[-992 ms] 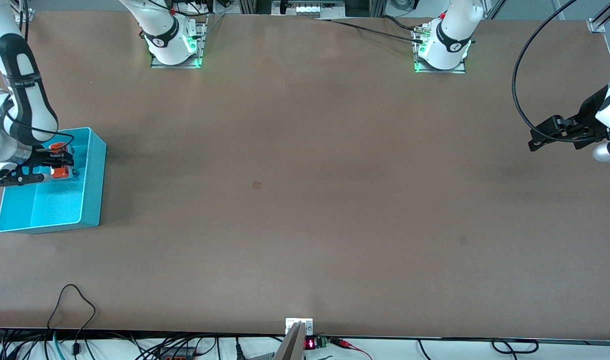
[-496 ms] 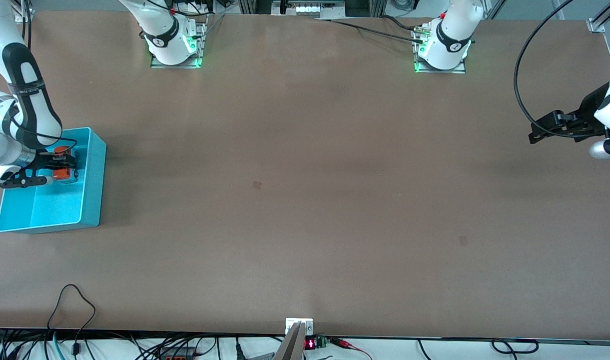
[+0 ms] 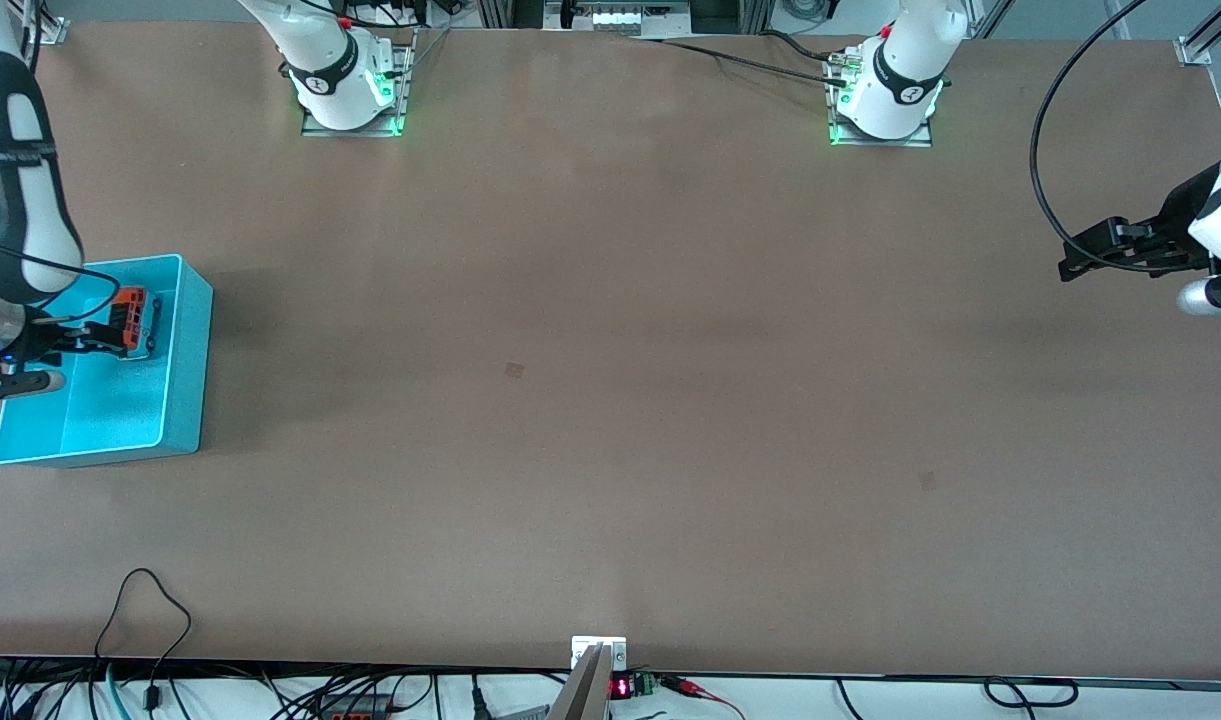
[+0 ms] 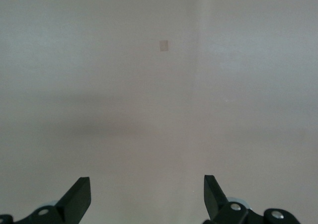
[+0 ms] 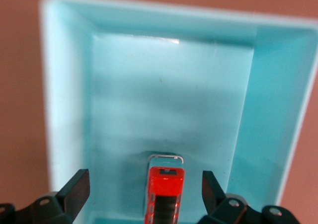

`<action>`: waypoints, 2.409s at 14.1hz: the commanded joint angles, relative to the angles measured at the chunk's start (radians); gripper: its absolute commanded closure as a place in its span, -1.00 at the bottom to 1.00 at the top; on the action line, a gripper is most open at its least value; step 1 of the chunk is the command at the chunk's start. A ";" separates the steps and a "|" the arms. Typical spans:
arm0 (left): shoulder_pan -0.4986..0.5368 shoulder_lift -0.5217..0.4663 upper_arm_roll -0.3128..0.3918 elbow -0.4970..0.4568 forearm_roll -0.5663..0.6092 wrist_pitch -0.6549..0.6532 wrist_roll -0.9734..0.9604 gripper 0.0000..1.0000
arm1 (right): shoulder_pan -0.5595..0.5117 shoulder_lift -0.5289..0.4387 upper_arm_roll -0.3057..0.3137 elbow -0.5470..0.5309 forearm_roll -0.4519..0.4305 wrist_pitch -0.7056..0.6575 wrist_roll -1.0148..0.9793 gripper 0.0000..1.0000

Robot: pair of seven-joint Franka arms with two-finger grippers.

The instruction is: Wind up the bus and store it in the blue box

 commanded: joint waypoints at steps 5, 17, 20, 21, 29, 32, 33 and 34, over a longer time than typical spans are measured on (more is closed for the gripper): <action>0.022 -0.027 -0.001 -0.034 -0.011 0.009 0.025 -1.00 | 0.075 -0.130 0.113 0.248 -0.003 -0.354 0.105 -1.00; 0.021 -0.033 -0.009 -0.030 -0.015 0.030 0.025 -1.00 | 0.261 -0.259 0.171 0.274 0.002 -0.616 0.426 -1.00; 0.021 -0.032 -0.010 -0.035 -0.015 0.033 0.025 -1.00 | 0.256 -0.256 0.171 0.276 0.005 -0.604 0.426 -1.00; 0.021 -0.032 -0.010 -0.034 -0.015 0.032 0.025 -1.00 | 0.256 -0.253 0.171 0.277 0.005 -0.602 0.426 -1.00; 0.030 -0.041 -0.010 -0.034 -0.015 0.026 0.025 -1.00 | 0.250 -0.247 0.170 0.280 0.049 -0.599 0.570 -1.00; 0.030 -0.041 -0.010 -0.034 -0.015 0.024 0.023 -1.00 | 0.224 -0.252 0.168 0.280 0.041 -0.601 0.571 -1.00; 0.030 -0.043 -0.009 -0.034 -0.015 0.024 0.023 -1.00 | 0.215 -0.255 0.165 0.276 0.041 -0.607 0.570 -1.00; 0.031 -0.041 -0.009 -0.034 -0.015 0.024 0.023 -1.00 | 0.215 -0.258 0.161 0.274 0.040 -0.612 0.571 -1.00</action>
